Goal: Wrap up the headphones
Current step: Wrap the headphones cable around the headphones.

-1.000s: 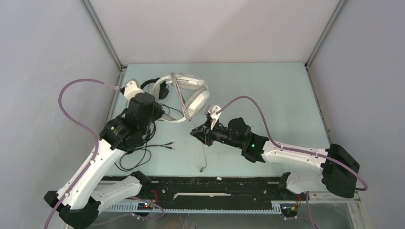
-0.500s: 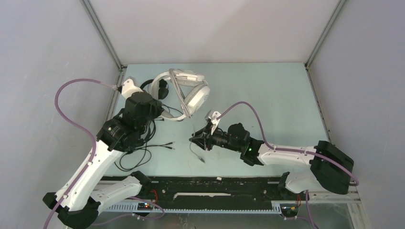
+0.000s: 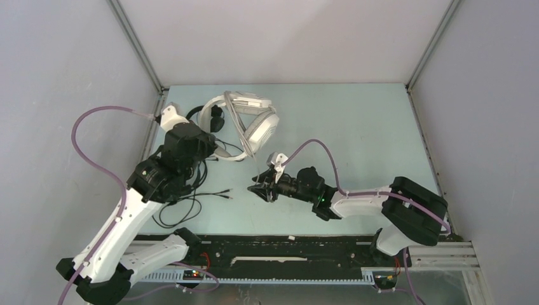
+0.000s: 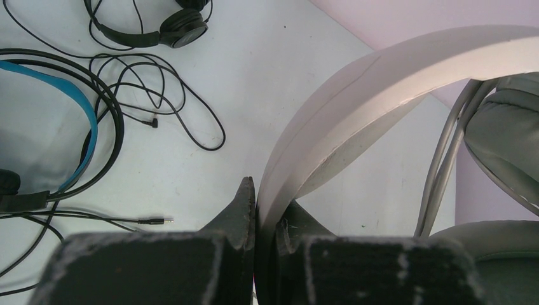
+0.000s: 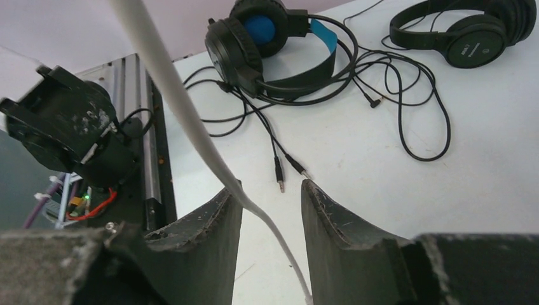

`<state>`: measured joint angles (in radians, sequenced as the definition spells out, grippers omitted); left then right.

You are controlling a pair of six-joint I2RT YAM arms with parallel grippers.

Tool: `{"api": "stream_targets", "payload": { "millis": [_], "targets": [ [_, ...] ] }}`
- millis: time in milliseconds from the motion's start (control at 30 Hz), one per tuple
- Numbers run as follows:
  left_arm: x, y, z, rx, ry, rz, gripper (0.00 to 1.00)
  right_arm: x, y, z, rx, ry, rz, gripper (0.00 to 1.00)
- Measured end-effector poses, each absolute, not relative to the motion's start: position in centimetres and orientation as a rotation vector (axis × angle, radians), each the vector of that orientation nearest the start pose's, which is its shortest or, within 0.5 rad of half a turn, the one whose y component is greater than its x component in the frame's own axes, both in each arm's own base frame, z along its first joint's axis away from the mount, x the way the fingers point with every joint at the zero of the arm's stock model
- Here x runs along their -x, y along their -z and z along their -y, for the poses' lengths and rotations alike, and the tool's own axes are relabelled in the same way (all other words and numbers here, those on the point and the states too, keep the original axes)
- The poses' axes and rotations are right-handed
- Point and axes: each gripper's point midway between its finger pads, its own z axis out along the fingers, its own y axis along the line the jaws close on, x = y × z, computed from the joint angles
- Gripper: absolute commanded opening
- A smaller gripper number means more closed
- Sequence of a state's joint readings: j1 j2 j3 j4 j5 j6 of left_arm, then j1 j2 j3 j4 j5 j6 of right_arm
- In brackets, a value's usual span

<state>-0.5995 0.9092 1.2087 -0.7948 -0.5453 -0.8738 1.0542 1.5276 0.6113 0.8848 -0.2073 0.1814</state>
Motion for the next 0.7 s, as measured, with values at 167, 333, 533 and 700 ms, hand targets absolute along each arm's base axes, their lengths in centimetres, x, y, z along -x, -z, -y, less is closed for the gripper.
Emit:
{"api": "stream_targets", "payload": {
  "millis": [167, 333, 533, 700],
  "targets": [
    [-26.1, -32.0, 10.1, 0.603, 0.396, -1.903, 0.00, -18.4, -14.3, -41.0, 0.936, -1.085, -1.467, 0.42],
    [-26.2, -32.5, 10.0, 0.609, 0.406, -1.892, 0.00, -17.7, -10.4, -40.6, 1.012, -1.065, -1.464, 0.42],
    [-26.1, -32.5, 10.2, 0.603, 0.419, -1.900, 0.00, -17.7, -8.1, -40.6, 1.051, -1.047, -1.437, 0.44],
    [-26.0, -32.5, 10.2, 0.601, 0.426, -1.900, 0.00, -17.9, -6.7, -40.7, 1.068, -1.027, -1.421, 0.47]
  ]
}}
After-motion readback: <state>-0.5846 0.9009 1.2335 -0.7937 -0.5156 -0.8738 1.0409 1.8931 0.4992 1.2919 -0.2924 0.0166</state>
